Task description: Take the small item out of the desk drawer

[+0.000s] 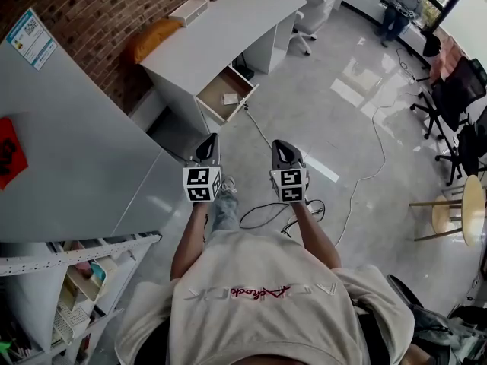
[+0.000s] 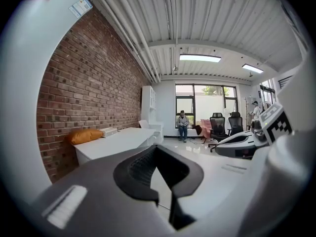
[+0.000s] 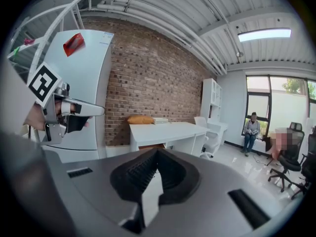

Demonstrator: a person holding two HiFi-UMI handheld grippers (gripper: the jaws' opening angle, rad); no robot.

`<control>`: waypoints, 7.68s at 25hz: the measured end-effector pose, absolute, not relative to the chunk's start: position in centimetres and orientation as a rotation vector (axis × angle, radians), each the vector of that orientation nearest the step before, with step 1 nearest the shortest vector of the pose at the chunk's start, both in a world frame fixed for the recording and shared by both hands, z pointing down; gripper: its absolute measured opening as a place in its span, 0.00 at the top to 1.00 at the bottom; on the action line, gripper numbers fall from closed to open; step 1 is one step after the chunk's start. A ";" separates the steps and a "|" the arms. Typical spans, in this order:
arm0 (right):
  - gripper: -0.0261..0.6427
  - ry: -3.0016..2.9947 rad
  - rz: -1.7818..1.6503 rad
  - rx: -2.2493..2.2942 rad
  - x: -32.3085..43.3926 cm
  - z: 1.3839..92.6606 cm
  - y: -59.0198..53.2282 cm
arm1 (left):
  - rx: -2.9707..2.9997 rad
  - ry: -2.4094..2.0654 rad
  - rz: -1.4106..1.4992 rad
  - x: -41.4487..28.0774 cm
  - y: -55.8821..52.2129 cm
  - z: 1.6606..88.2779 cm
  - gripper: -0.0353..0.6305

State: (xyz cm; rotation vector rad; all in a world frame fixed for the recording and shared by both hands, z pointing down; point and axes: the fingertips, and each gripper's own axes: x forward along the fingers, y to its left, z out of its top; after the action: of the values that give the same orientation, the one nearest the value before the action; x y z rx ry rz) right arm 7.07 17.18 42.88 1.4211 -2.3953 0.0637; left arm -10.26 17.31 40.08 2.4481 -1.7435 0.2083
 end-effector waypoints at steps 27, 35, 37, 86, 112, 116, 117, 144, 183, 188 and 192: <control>0.94 -2.290 0.054 1.578 1.8 40.6 -10.0 | 2.596 -1.564 0.199 -14.9 -12.2 38.0 0.94; 0.94 -2.241 0.089 1.618 2.1 42.3 -13.0 | 2.618 -1.495 0.222 -14.6 -16.3 39.5 0.94; 0.94 -2.227 0.103 1.625 2.5 42.8 -13.2 | 2.621 -1.483 0.228 -14.4 -16.9 39.9 0.94; 0.94 -2.427 0.373 1.133 7.6 55.6 -22.0 | 2.082 -1.690 0.530 -9.9 -18.6 55.5 0.93; 0.94 -2.255 0.585 1.161 3.7 67.2 -15.6 | 2.087 -1.434 0.597 -12.8 -17.0 68.6 0.94; 0.94 -2.235 0.607 1.138 4.0 68.7 -14.5 | 2.084 -1.437 0.608 -12.9 -17.3 70.1 0.93; 0.94 -2.232 0.607 1.136 4.2 69.0 -14.2 | 2.088 -1.438 0.614 -13.0 -17.3 70.4 0.93; 0.94 -2.272 0.675 1.137 5.1 71.2 -13.7 | 2.410 -1.022 1.482 -9.5 -25.2 81.0 0.93; 0.94 -2.267 0.730 1.151 6.3 71.5 -15.6 | 2.261 -0.891 1.802 -11.2 -29.5 88.9 0.93; 0.94 -2.271 0.726 1.153 6.1 71.7 -15.4 | 2.279 -0.935 1.771 -11.2 -29.4 88.1 0.93; 0.94 -2.278 0.724 1.150 5.6 71.5 -15.3 | 2.303 -0.991 1.727 -11.2 -29.4 86.8 0.93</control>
State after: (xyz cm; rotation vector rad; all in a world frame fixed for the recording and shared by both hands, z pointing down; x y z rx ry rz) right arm 5.64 -15.34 71.54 1.1505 -2.2782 0.7241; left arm -11.21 -29.42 86.79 2.3031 -0.9906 1.7274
